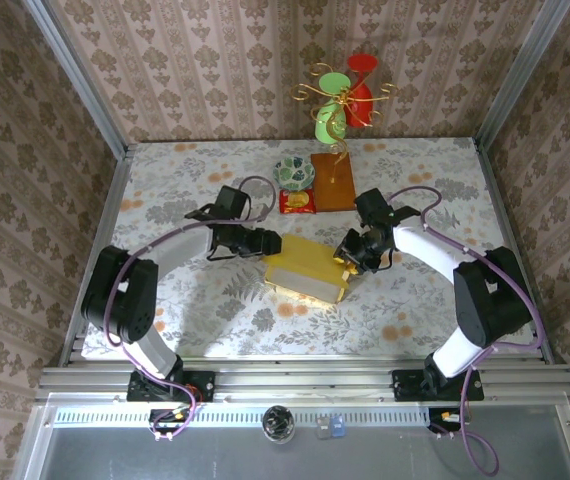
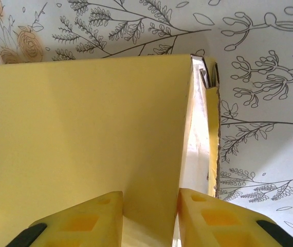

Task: Fold the paper box

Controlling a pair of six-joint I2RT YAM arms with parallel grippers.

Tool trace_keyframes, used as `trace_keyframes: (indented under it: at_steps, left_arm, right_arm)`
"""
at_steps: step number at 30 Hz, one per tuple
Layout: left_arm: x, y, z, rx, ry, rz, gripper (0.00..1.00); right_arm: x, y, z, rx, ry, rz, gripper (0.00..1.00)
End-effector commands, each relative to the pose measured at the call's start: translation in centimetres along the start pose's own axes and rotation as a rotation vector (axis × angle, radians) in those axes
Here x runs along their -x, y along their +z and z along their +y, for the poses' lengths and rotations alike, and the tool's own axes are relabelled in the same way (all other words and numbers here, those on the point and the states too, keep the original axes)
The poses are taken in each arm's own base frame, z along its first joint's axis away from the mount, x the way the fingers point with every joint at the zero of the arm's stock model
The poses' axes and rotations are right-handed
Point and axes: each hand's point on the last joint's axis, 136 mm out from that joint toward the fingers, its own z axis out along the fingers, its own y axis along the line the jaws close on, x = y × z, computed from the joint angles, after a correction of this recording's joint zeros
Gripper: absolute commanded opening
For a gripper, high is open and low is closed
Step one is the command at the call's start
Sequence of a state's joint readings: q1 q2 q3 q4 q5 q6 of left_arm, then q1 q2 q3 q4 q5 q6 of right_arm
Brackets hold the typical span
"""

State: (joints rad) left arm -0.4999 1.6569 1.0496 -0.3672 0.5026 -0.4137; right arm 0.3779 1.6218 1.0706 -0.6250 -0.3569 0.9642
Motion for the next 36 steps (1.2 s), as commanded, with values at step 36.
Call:
trace_keyframes:
  at_steps: [36]
  left_arm:
    - [-4.2,3.1,2.8,0.039,-0.040,0.095,0.35]
  right_arm:
    - [-1.1,3.2,-2.2,-0.047,-0.112,0.107,0.44]
